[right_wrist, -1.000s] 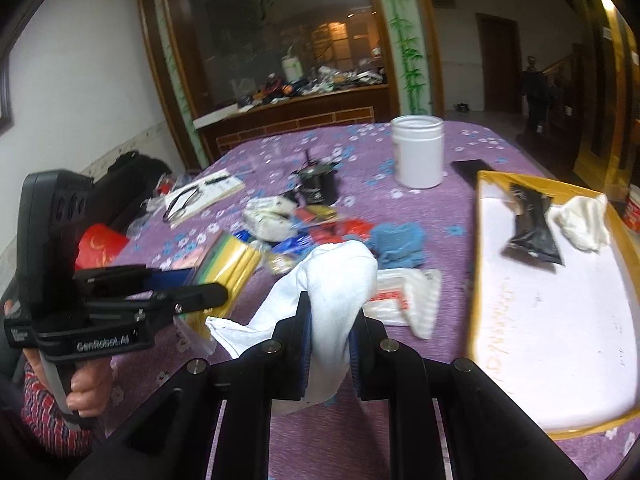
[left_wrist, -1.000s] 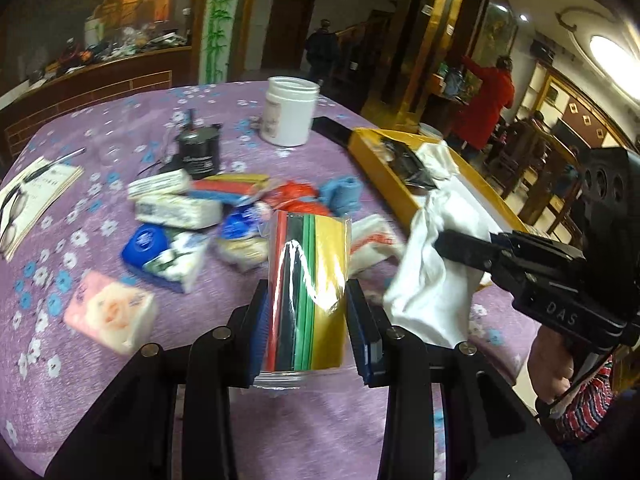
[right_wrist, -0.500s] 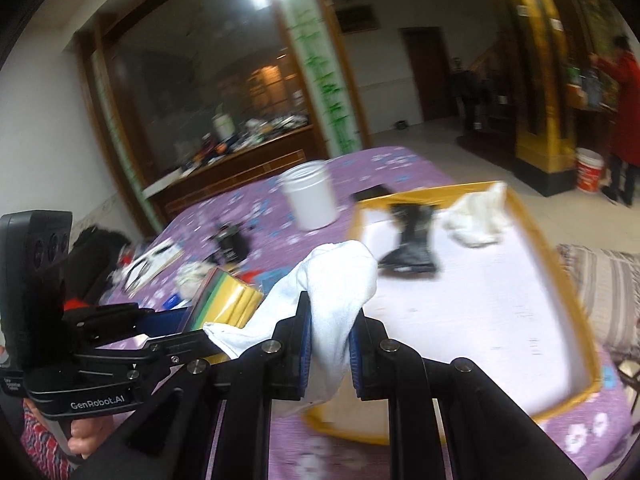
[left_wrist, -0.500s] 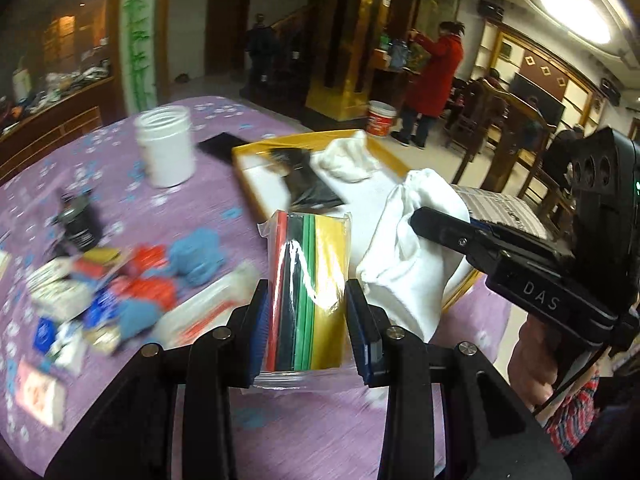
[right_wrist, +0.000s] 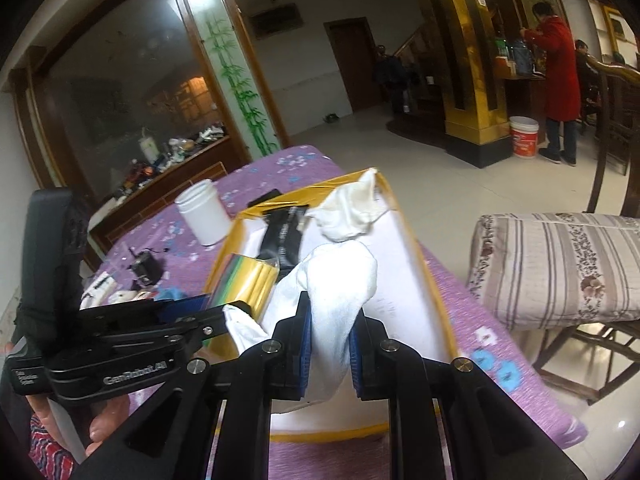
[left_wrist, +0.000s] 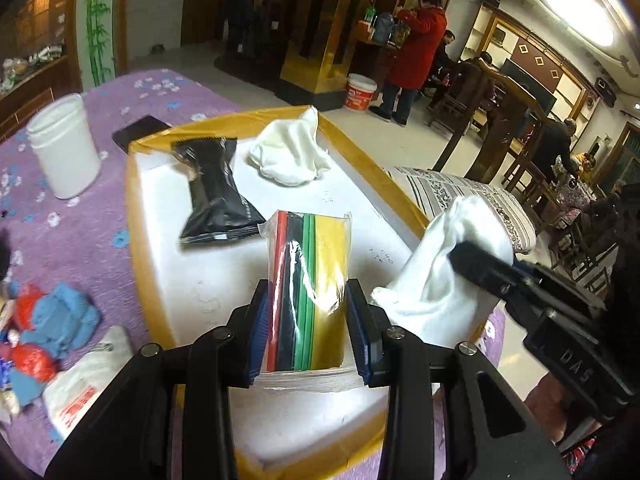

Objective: Organize soft objects
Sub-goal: 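Lower the bag into the box with the left gripper while the right releases the sock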

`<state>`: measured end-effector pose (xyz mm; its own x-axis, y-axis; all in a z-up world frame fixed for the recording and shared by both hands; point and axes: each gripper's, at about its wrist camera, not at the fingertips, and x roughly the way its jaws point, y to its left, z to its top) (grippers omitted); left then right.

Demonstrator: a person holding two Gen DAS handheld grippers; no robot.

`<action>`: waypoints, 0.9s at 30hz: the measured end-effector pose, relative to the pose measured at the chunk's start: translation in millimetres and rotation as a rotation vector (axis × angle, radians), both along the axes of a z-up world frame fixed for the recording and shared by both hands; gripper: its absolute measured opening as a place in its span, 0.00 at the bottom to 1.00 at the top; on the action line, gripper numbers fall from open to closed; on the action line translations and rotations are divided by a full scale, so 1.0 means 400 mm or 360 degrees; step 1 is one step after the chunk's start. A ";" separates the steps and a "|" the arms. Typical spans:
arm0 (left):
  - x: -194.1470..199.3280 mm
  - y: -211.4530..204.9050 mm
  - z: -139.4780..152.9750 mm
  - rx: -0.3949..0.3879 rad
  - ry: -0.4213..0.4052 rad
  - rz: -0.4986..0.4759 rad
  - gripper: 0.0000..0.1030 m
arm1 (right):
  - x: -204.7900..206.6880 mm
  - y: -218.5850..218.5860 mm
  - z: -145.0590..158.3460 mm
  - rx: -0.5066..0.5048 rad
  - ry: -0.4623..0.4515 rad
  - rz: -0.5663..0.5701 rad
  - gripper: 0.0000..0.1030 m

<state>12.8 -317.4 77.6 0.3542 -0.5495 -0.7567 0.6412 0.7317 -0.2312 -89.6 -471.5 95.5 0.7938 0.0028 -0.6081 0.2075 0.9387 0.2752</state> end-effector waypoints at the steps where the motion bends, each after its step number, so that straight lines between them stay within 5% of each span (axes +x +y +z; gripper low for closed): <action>1: 0.000 0.001 -0.005 -0.0003 0.0013 -0.0004 0.32 | 0.009 -0.008 0.000 -0.0018 0.0022 -0.0019 0.16; 20: 0.045 0.039 -0.078 0.0045 0.0154 0.0112 0.32 | 0.359 0.029 -0.084 -0.0148 0.0471 0.0078 0.17; 24: 0.039 0.037 -0.080 0.0055 0.0128 0.0104 0.37 | 0.369 0.014 -0.098 -0.0111 0.0497 0.0067 0.20; 27: 0.037 0.039 -0.077 0.0031 0.0122 0.0098 0.41 | 0.352 -0.004 -0.093 -0.0060 0.0466 0.0054 0.34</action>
<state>27.5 -301.7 46.7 0.3274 -0.5133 -0.7933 0.5757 0.7741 -0.2633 51.3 -473.1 58.5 0.5845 -0.0003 -0.8114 0.2411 0.9549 0.1733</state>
